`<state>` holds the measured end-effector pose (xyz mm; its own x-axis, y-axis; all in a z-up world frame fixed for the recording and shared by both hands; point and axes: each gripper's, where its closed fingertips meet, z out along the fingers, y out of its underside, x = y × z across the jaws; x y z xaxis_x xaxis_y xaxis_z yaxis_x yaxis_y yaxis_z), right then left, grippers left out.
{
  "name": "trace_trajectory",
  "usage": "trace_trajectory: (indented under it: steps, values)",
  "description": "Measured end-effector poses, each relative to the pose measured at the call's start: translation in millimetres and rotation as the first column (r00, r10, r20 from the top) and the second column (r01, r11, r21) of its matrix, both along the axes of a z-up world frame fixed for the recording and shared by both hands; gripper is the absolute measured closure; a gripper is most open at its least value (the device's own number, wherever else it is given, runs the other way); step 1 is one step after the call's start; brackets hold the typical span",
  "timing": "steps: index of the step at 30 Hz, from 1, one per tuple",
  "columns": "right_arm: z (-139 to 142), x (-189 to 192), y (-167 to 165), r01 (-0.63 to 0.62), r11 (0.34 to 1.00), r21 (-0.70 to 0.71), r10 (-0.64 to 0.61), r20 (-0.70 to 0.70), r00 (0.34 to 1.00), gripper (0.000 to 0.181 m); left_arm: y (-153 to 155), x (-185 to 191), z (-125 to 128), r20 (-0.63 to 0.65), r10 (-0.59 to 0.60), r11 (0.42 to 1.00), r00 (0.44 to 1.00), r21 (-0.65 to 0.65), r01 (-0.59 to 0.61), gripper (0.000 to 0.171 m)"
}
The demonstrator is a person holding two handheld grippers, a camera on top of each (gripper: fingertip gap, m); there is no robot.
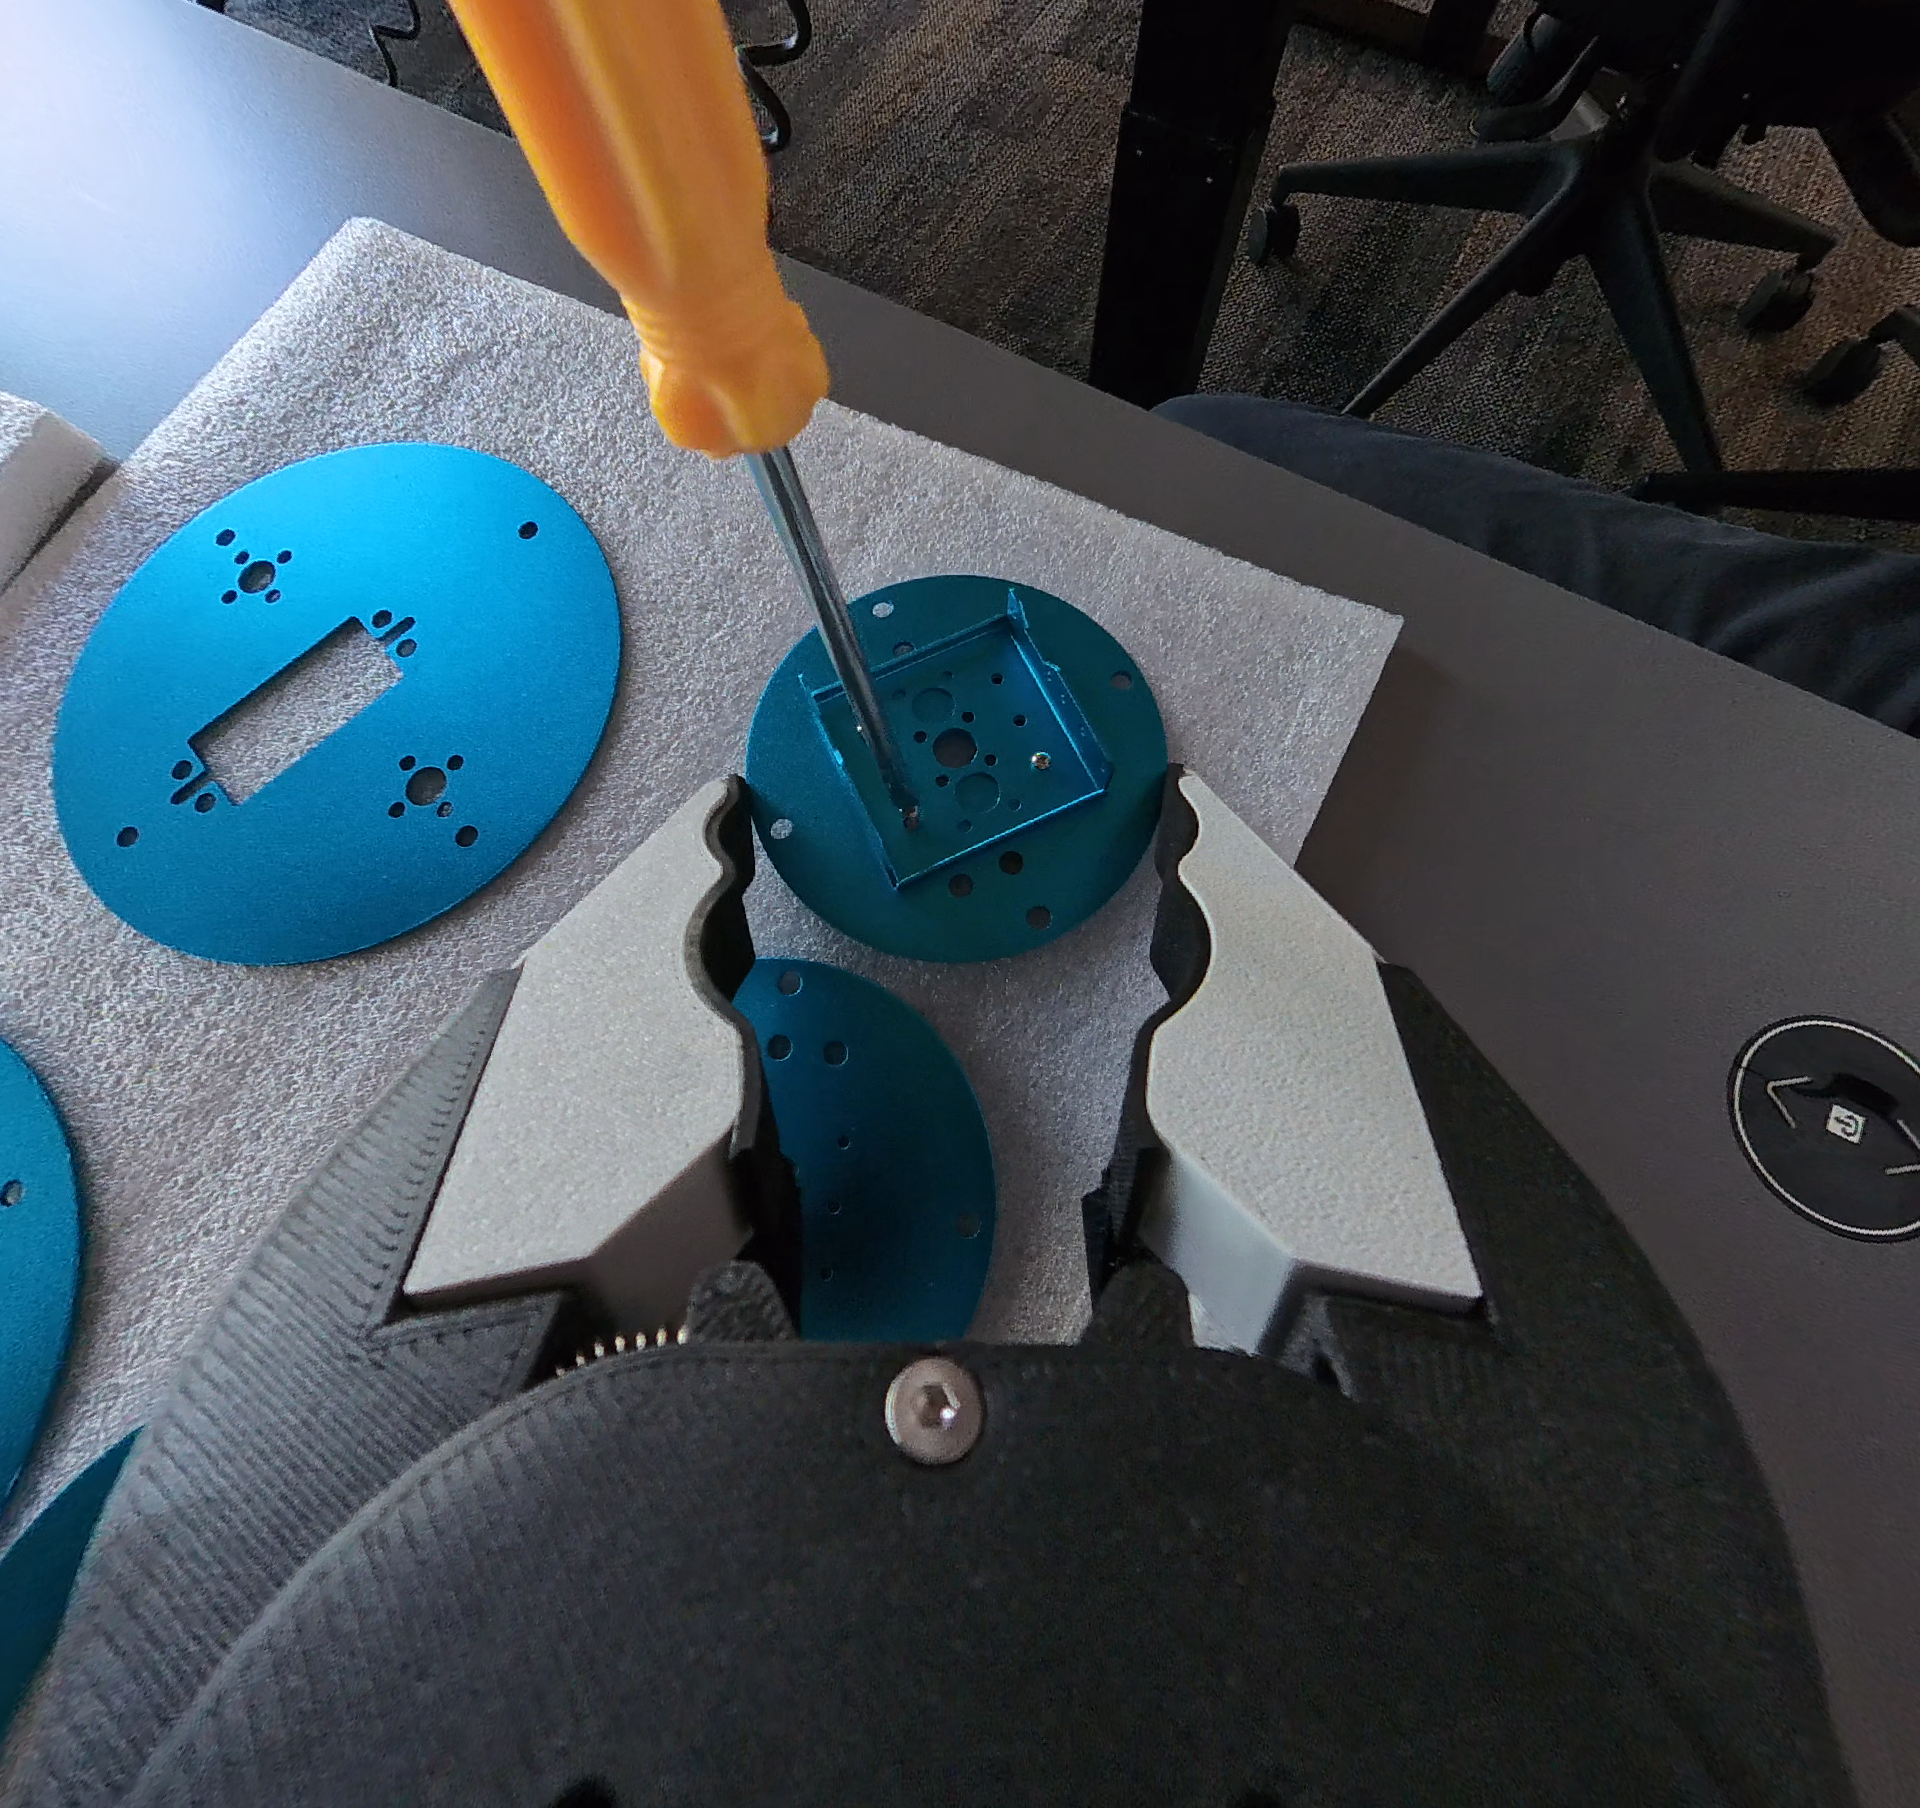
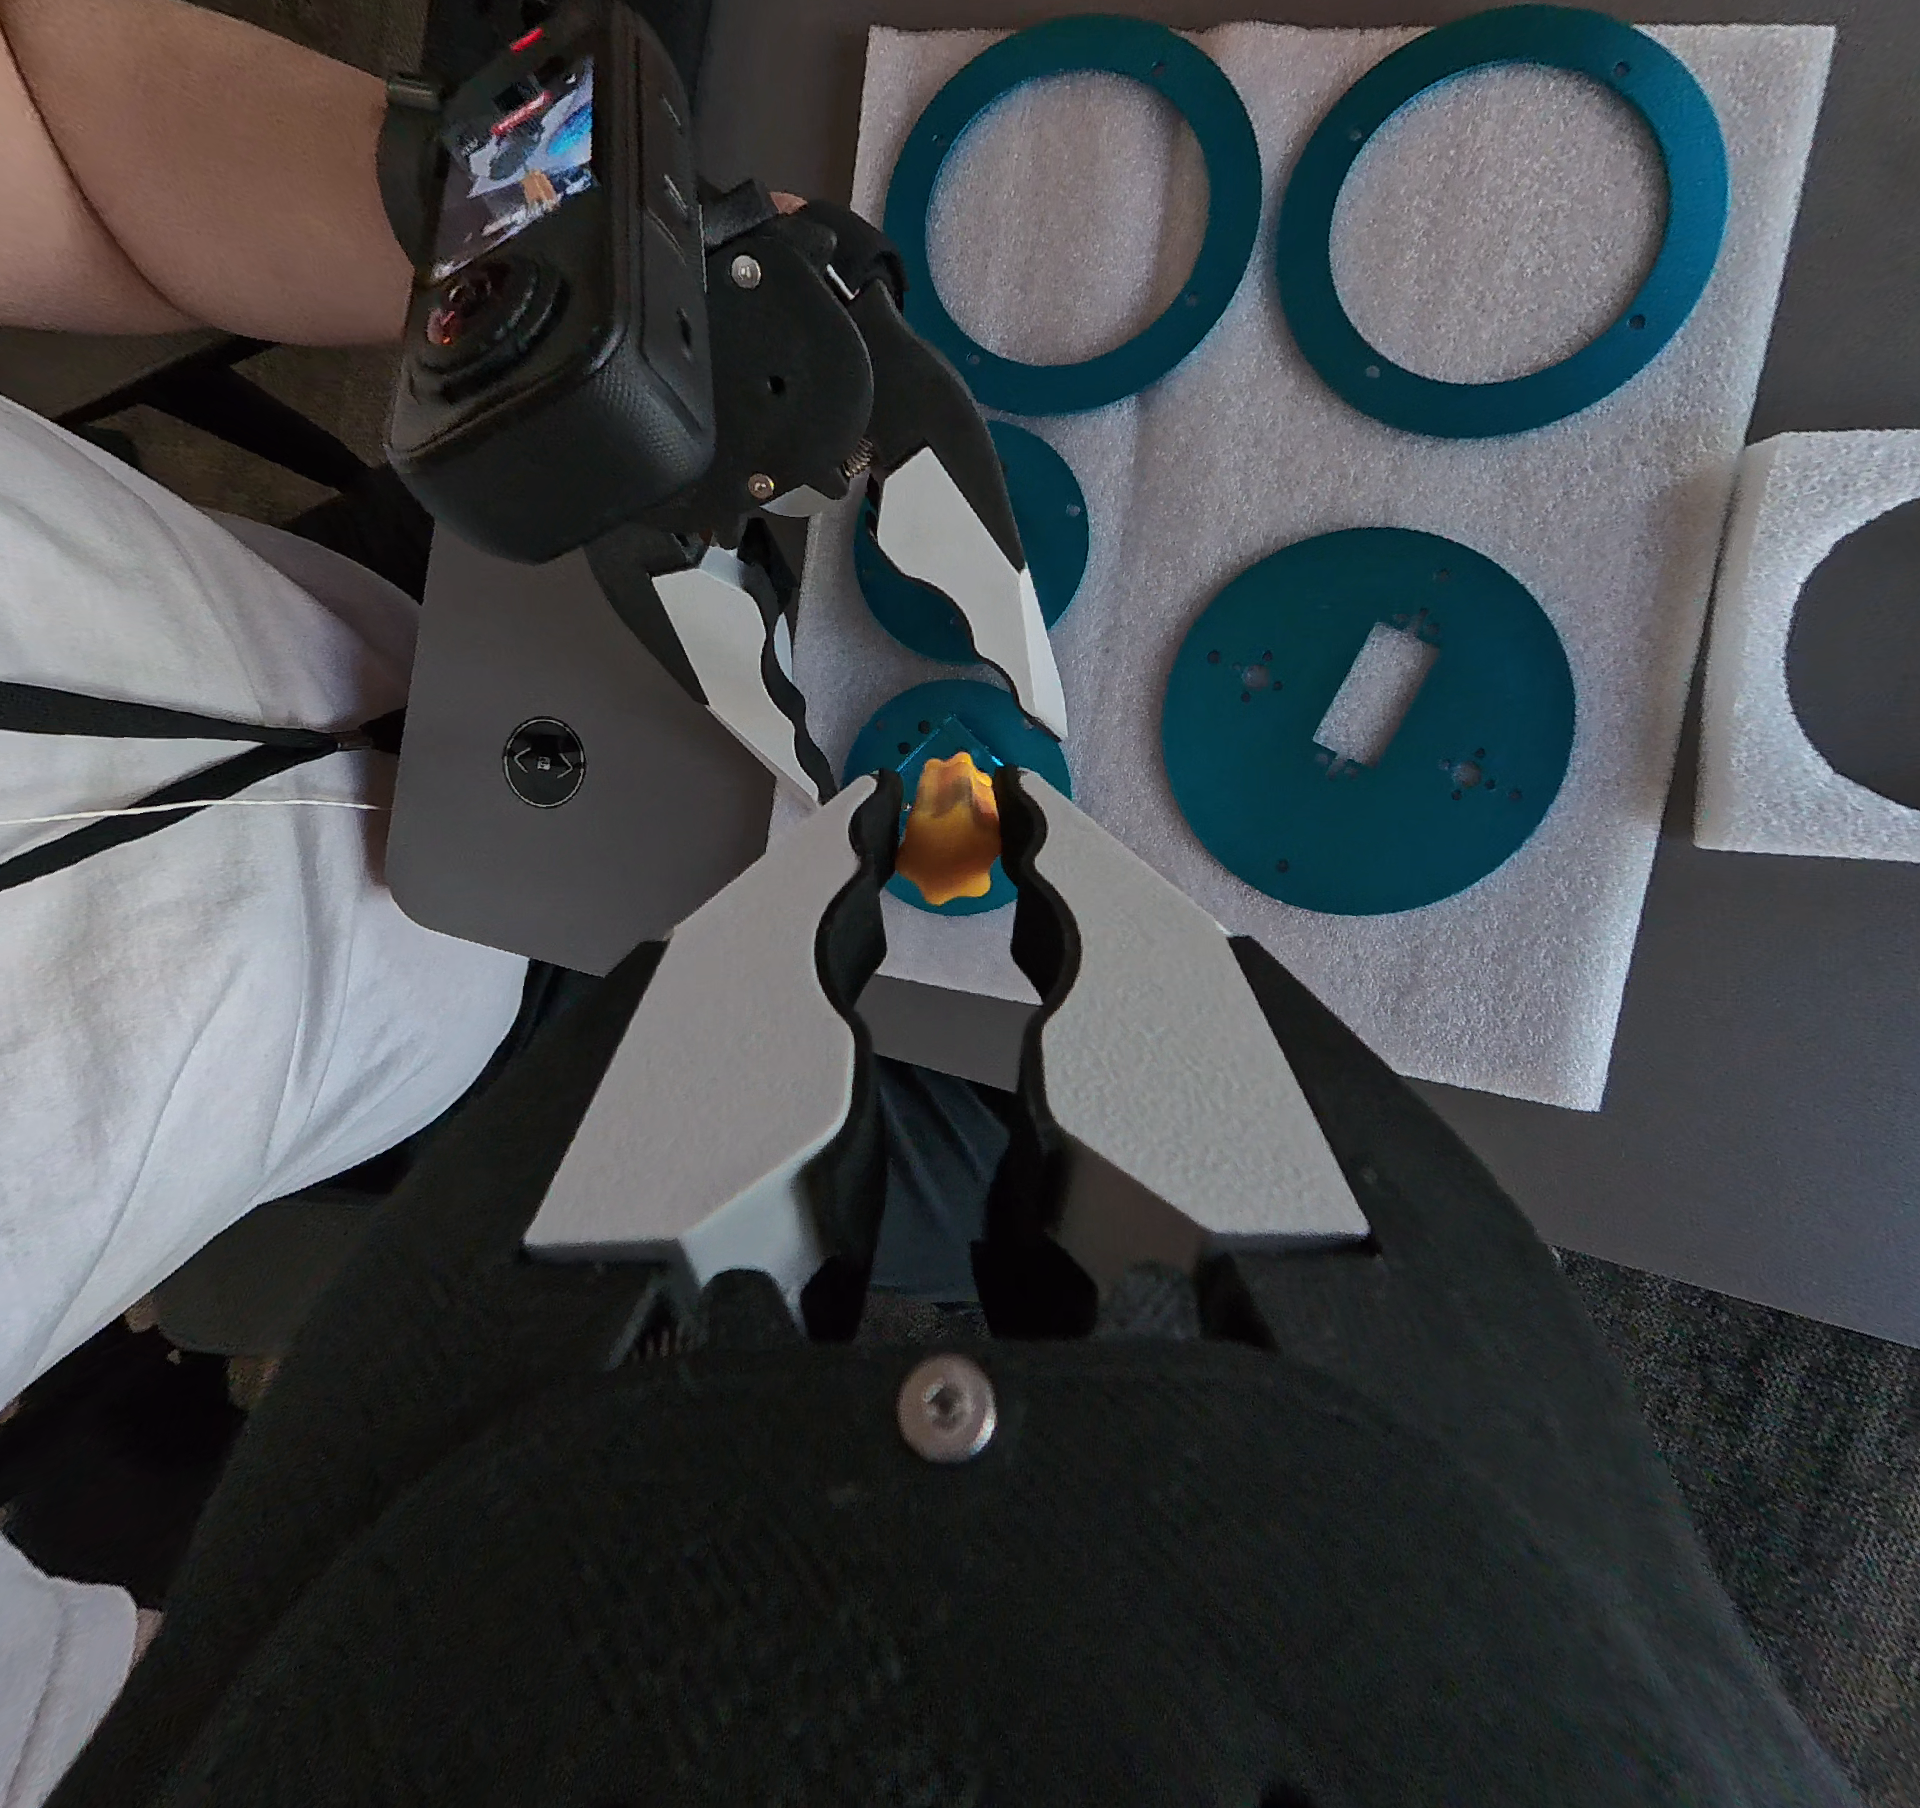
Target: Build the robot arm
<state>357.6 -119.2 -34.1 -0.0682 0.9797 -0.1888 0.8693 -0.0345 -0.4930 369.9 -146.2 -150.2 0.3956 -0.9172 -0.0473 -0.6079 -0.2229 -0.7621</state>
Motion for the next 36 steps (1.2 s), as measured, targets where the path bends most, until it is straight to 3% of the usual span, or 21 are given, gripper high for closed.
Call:
trace_trajectory:
  steps: [19,31,36]
  values:
    - [3,1,-4,-0.026,0.999,0.029,0.026,-0.009,1.0,0.163,1,1,3,0.004,0.009,1.0,1.0,0.008,-0.009,0.094]
    - [7,5,-11,-0.126,0.987,0.103,0.13,-0.034,0.991,0.163,1,-1,6,-0.019,0.043,0.998,0.999,-0.039,-0.044,0.094]
    - [9,7,-11,-0.09,0.992,0.088,0.095,-0.057,0.994,0.163,0,0,8,-0.036,0.047,0.999,0.998,-0.026,-0.048,0.094]
